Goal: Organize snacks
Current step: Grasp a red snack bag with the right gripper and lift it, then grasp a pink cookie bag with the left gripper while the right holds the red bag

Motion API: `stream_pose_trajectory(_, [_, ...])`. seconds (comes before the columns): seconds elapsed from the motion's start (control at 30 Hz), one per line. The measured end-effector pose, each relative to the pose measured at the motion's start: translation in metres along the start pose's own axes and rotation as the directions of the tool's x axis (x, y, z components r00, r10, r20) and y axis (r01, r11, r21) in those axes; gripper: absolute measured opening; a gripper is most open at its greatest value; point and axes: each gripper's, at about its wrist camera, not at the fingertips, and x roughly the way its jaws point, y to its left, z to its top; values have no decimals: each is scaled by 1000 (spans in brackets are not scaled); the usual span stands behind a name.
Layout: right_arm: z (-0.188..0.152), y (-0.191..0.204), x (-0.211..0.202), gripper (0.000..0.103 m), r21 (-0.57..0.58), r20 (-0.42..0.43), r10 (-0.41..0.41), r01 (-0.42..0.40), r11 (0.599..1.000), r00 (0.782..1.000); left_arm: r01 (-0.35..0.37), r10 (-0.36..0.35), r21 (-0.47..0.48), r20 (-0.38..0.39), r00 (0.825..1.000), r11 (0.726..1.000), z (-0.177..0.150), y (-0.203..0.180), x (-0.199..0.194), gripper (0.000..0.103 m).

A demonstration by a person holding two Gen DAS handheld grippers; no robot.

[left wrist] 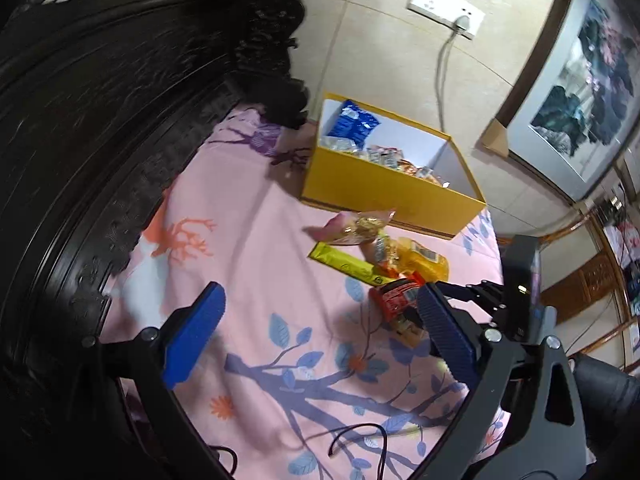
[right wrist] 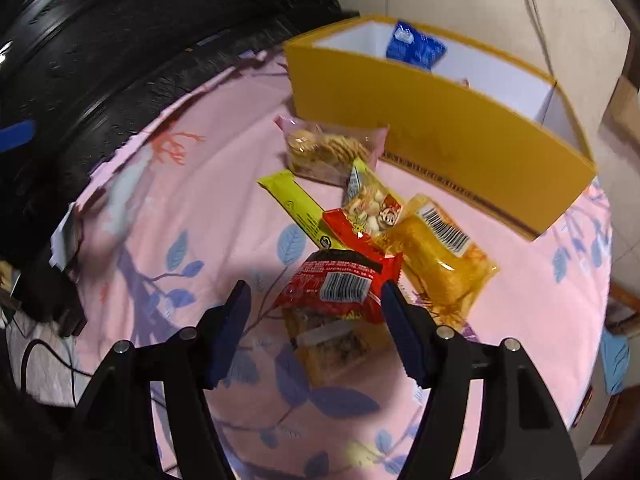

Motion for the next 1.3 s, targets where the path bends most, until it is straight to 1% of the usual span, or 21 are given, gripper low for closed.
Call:
stream_pose_trajectory(0.1, [2, 5, 22, 71, 6, -31, -66, 66, 998, 997, -20, 20, -27, -3, 1000, 999, -6, 9, -4, 98])
stream_pose_trajectory(0.13, [3, 8, 26, 75, -1, -32, -87, 87, 996, 996, -25, 25, -33, -6, 1000, 999, -8, 11, -6, 98])
stream_pose_trajectory(0.17, [3, 12, 34, 78, -21, -30, -126, 125, 992, 992, -30, 30, -37, -10, 1000, 999, -10, 13, -6, 98])
stream_pose_trajectory(0.2, [4, 14, 38, 78, -32, -32, -147, 146, 989, 989, -37, 37, -42, -16, 999, 998, -12, 16, -7, 98])
stream_pose_trajectory(0.23, [3, 16, 46, 78, -54, -44, -185, 182, 982, 982, -41, 41, -45, -20, 999, 998, -12, 18, -8, 98])
stream_pose_trajectory(0.3, [2, 16, 51, 77, -59, -40, -204, 202, 978, 978, -50, 49, -53, -22, 999, 997, -15, 21, -10, 98])
stream_pose_trajectory(0.33, [1, 13, 51, 72, -46, -39, -205, 204, 978, 978, -52, 51, -56, -24, 998, 997, -16, 23, -11, 98])
stream_pose_trajectory(0.37, [1, 9, 50, 61, -26, -37, -201, 200, 979, 979, -54, 53, -57, -25, 998, 997, -16, 24, -11, 98])
stream_pose_trajectory(0.43, [1, 2, 44, 47, 13, -33, -168, 169, 986, 985, -57, 55, -57, -31, 998, 997, -16, 26, -9, 98])
stream_pose_trajectory(0.47, [0, 0, 40, 44, 16, -28, -165, 166, 986, 986, -56, 54, -56, -33, 998, 997, -15, 26, -8, 98])
stream_pose_trajectory(0.53, [-2, -4, 29, 44, 25, -15, -160, 160, 987, 987, -52, 50, -48, -42, 998, 997, -14, 24, -3, 98])
stream_pose_trajectory(0.6, [-5, -9, 14, 44, 61, 16, -144, 142, 988, 990, -43, 42, -31, -44, 998, 999, -10, 20, 3, 98])
stream_pose_trajectory(0.7, [-11, -16, -20, 44, 158, 90, -98, 83, 984, 991, -37, 37, 3, -39, 999, 999, -3, 12, 14, 98])
stream_pose_trajectory(0.73, [-16, -21, -34, 44, 207, 119, -76, 50, 977, 990, -32, 32, 14, -41, 999, 999, 0, 9, 19, 98])
stream_pose_trajectory(0.8, [-24, -25, -53, 44, 265, 148, -55, 15, 964, 987, -22, 24, 41, -45, 999, 999, 4, 1, 33, 98])
stream_pose_trajectory(0.87, [-32, -30, -68, 44, 314, 180, -32, -27, 949, 983, -13, 17, 74, -47, 999, 997, 8, -7, 48, 98])
stream_pose_trajectory(0.93, [-36, -32, -80, 44, 345, 196, -21, -49, 937, 980, -8, 15, 131, -48, 999, 991, 14, -18, 69, 98])
stream_pose_trajectory(1.03, [-45, -37, -94, 44, 397, 217, 16, -103, 912, 976, 0, 12, 203, -59, 998, 979, 23, -31, 101, 98])
stream_pose_trajectory(1.13, [-48, -38, -99, 44, 411, 228, 34, -128, 903, 973, 21, -2, 261, -76, 997, 965, 33, -42, 134, 98])
stream_pose_trajectory(1.23, [-49, -37, -101, 44, 402, 229, 42, -133, 906, 973, 38, -9, 333, -87, 996, 942, 40, -52, 163, 98])
stream_pose_trajectory(1.3, [-49, -38, -100, 44, 401, 226, 44, -135, 906, 973, 37, 2, 398, -97, 995, 917, 42, -60, 184, 98])
